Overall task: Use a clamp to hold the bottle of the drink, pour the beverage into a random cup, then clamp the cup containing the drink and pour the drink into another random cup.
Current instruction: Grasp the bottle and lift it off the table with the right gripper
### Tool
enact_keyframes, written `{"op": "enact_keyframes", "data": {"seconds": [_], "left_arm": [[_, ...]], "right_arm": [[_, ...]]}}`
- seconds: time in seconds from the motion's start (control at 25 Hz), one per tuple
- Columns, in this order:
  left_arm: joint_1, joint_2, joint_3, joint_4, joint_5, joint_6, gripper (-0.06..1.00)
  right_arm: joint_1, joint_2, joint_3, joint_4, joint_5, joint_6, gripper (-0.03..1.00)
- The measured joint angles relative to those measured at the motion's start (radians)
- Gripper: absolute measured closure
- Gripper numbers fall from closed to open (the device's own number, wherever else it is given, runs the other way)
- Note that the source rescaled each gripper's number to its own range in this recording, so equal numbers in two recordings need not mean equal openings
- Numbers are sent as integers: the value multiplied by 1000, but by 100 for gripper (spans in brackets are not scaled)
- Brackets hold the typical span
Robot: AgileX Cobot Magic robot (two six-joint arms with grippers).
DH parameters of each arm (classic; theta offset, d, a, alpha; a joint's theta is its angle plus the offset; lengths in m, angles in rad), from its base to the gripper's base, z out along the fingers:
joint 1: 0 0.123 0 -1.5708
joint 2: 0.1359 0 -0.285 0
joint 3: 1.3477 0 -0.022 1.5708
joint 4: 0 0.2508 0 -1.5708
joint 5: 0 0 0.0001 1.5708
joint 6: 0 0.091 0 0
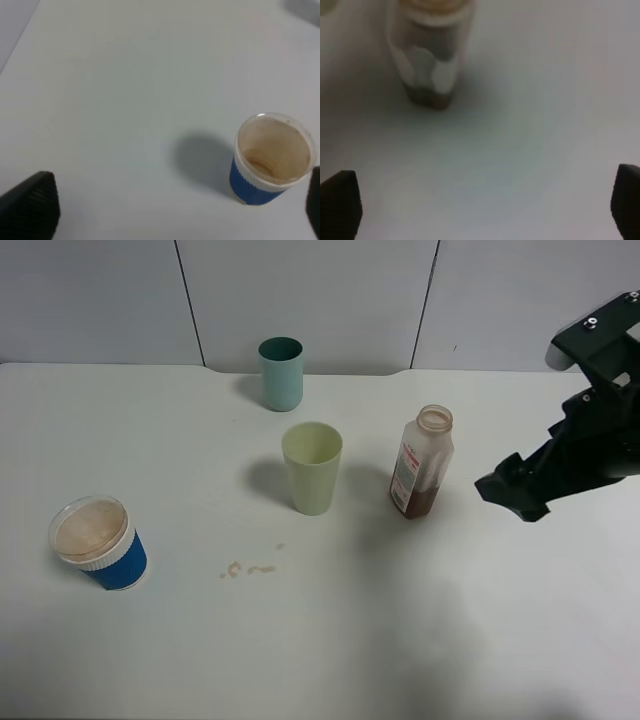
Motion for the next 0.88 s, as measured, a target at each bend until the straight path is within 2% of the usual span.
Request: {"op": "enact_keyframes", "data": {"seconds": [0.24, 0.52, 0.88], "left_arm": [[0, 0, 0, 0, 0, 0, -6], [0, 0, 0, 0, 0, 0, -6], [0, 0, 0, 0, 0, 0, -6]], "right_arm": [[68, 91, 0, 49, -78, 27, -3], [89, 177, -1, 67, -110, 40, -3], [89, 191, 170, 70, -342, 47, -3]]}}
